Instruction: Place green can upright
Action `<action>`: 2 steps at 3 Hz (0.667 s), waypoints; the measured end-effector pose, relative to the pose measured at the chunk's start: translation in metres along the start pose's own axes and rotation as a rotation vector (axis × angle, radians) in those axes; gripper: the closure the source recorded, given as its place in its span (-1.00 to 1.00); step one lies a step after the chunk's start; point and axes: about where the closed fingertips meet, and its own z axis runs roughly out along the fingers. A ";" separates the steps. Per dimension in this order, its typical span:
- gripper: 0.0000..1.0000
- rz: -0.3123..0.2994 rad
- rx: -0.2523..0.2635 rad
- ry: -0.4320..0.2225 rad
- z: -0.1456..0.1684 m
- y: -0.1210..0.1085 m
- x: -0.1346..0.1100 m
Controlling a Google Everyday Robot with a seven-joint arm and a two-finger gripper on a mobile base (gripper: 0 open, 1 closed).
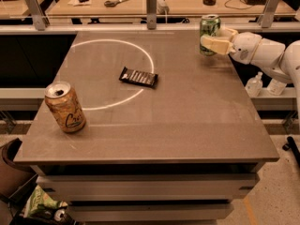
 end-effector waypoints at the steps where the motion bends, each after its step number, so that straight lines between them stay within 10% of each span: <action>1: 1.00 -0.012 0.013 -0.011 0.002 -0.003 0.006; 2: 1.00 -0.015 0.019 -0.038 0.006 -0.007 0.011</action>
Offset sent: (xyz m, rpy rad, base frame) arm 0.0144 -0.0080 -0.0176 0.0468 -0.0561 -0.0404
